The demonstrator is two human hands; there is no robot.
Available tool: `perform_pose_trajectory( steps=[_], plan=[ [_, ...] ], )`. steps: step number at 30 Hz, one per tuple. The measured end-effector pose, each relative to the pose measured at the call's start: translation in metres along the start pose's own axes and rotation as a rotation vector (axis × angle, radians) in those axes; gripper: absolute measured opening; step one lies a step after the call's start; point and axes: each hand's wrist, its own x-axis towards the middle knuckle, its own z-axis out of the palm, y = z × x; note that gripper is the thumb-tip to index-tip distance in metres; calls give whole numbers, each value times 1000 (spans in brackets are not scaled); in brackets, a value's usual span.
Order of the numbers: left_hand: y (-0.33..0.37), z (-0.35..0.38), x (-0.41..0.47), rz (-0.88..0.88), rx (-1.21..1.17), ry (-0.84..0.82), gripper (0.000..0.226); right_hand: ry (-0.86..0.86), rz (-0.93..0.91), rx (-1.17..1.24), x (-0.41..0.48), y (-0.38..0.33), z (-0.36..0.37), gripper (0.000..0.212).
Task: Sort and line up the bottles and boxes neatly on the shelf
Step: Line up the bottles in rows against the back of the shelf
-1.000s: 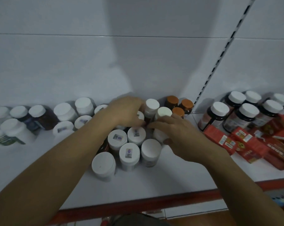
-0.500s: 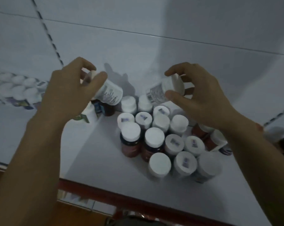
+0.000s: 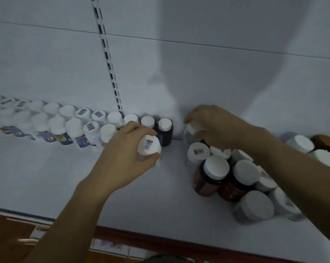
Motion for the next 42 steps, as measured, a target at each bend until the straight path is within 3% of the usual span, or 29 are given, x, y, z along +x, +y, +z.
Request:
perform_pose_trajectory(
  steps=[2, 8, 14, 20, 23, 25, 29, 32, 35, 39, 42],
  plan=[
    [-7, 6, 11, 70, 26, -29, 47, -13, 39, -32, -2, 4, -1, 48],
    [-22, 29, 48, 251, 205, -190, 45, 59, -71, -112, 18, -19, 17, 53],
    [-26, 42, 44, 264, 265, -79, 48, 173, -87, -222, 31, -21, 27, 43],
    [-25, 43, 48, 266, 269, -104, 50, 100, 79, 30, 19, -7, 21, 30],
    [-23, 43, 48, 302, 310, -110, 50, 242, 74, 112, -5, 5, 14, 12],
    [-17, 43, 47, 357, 318, -94, 54, 276, 77, 100, -28, 15, 8, 19],
    [13, 52, 59, 563, 241, -189, 39, 57, 148, 15, -64, 27, -6, 44],
    [33, 66, 70, 569, 262, -326, 39, -75, 93, -12, -67, 22, -5, 52],
    [39, 77, 75, 559, 326, -372, 43, -90, 81, -8, -61, 18, -5, 57],
    [28, 70, 75, 607, 354, -221, 36, -188, 85, 14, -56, 18, -11, 63],
    [14, 63, 72, 548, 314, -163, 32, -254, 61, 4, -51, 18, -13, 68]
  ],
)
